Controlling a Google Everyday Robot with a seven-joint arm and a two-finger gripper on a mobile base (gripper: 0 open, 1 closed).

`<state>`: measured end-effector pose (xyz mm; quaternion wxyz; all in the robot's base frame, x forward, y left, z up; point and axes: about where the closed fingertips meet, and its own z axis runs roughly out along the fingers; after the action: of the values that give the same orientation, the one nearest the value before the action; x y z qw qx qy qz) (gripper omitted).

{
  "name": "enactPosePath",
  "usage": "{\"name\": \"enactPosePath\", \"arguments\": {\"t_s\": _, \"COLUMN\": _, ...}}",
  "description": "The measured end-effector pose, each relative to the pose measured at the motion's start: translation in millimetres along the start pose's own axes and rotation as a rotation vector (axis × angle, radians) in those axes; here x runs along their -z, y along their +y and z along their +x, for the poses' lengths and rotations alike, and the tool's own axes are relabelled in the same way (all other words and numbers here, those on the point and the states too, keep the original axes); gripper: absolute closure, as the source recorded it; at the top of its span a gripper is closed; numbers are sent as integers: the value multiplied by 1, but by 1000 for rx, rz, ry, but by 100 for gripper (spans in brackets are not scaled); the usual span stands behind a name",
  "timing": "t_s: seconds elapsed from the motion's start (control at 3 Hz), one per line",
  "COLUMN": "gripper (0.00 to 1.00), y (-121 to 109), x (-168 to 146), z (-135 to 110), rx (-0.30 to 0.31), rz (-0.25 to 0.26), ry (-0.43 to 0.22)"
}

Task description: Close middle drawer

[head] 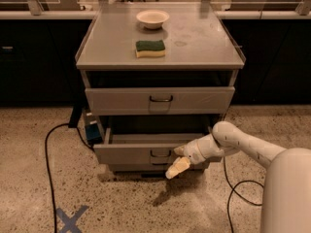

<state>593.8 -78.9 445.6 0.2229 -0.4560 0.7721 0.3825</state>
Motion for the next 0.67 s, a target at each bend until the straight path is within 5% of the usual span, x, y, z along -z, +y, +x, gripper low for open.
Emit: {"name": "enactPosePath", "arguments": {"t_s": 0.67, "gripper": 0, "y": -13, "x": -4, "z": -9, "rx": 1, "rz": 33, "ry": 37}}
